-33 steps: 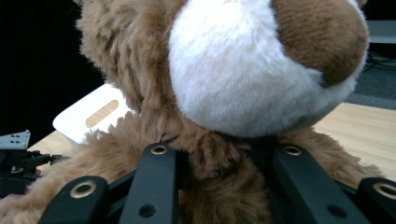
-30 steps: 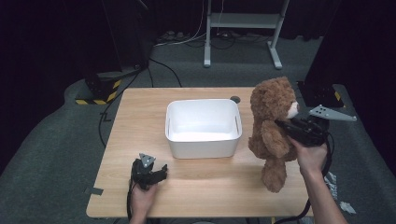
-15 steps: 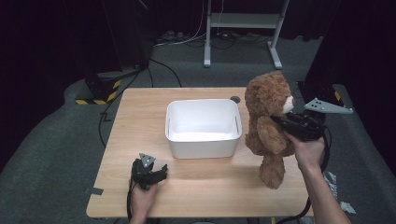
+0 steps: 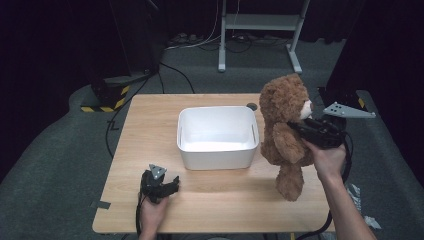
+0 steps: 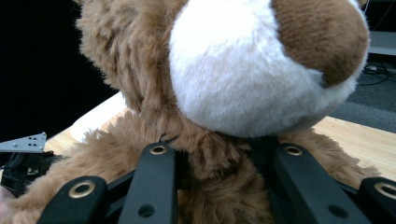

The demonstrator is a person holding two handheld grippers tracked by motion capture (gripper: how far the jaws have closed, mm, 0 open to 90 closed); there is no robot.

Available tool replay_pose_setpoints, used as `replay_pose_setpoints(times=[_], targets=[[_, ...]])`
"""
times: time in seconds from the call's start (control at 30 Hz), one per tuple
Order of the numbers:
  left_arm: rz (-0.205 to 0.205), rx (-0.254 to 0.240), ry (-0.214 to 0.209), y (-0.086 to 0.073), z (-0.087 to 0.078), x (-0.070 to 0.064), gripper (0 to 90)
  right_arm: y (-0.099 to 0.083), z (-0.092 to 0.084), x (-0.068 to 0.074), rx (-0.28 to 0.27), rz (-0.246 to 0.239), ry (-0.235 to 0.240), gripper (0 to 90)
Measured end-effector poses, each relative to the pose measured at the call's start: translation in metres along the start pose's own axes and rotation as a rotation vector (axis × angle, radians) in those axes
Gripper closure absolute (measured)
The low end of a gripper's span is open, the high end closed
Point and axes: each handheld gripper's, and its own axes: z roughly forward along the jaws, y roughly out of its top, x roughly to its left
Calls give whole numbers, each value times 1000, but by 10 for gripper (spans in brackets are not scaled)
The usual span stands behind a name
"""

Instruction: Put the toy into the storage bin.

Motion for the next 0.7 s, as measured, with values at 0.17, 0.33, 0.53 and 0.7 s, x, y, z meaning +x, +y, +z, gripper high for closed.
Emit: replay_pose_setpoints(times=[0.17,0.33,0.53,0.7], targets=[[6,4,-2,0,0,0,251,4,1,2,-5,0,10,702],[4,5,0,0,0,0,251,12,3,3,-11,1,28,701],[-3,3,-3,0,0,0,251,20,7,9,-12,-7,34,701],[-3,2,-4,0,0,0,251,31,11,15,-23,-9,46,700]])
